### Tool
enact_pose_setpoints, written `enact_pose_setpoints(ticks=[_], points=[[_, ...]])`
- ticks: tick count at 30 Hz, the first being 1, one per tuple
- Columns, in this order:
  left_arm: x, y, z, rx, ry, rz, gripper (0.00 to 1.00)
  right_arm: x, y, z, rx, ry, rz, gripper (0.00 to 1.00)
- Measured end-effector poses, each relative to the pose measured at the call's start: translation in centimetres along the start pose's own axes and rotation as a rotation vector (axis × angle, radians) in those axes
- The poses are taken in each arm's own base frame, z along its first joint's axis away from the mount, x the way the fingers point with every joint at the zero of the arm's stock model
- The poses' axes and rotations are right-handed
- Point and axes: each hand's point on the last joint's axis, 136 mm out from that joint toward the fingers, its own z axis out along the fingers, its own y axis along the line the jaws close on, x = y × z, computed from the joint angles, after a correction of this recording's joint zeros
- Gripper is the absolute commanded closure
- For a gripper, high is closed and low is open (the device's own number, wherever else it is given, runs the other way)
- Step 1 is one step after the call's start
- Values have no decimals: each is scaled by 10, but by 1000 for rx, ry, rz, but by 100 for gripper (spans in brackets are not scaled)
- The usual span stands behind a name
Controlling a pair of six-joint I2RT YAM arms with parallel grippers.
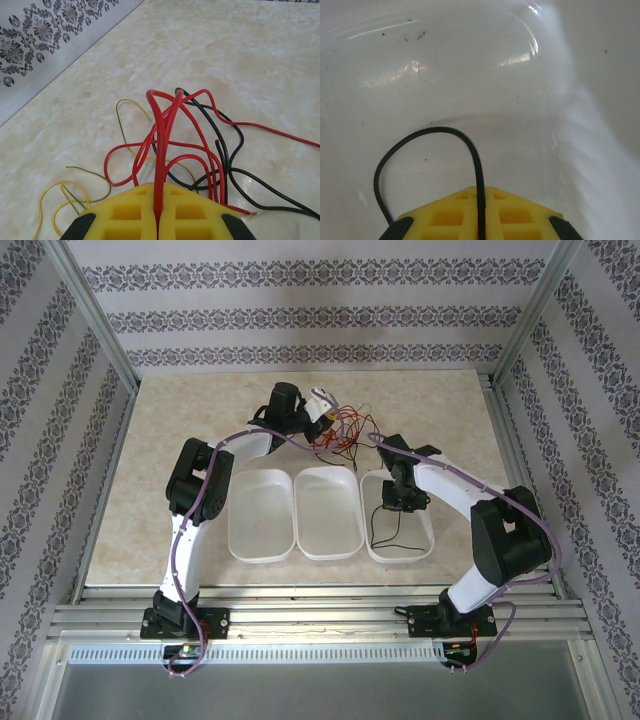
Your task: Untangle the cables
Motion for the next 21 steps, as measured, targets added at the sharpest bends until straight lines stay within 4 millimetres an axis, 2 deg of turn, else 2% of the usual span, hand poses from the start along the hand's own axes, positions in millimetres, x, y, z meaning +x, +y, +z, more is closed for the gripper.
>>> enact_pose_setpoints(ticks=[2,6,13,21], points=[[0,0,0,0,0,0,95,-1,-1,-1,2,-5,-4,71],[0,0,0,-2,1,1,95,-3,-1,-13,-13,-35,-4,66],[-1,-4,2,0,3,5,95,-19,0,-62,-64,-158,-5,53],[-1,-4,3,-9,7,6,95,-39,-12,-114,-127,-295,41,49]])
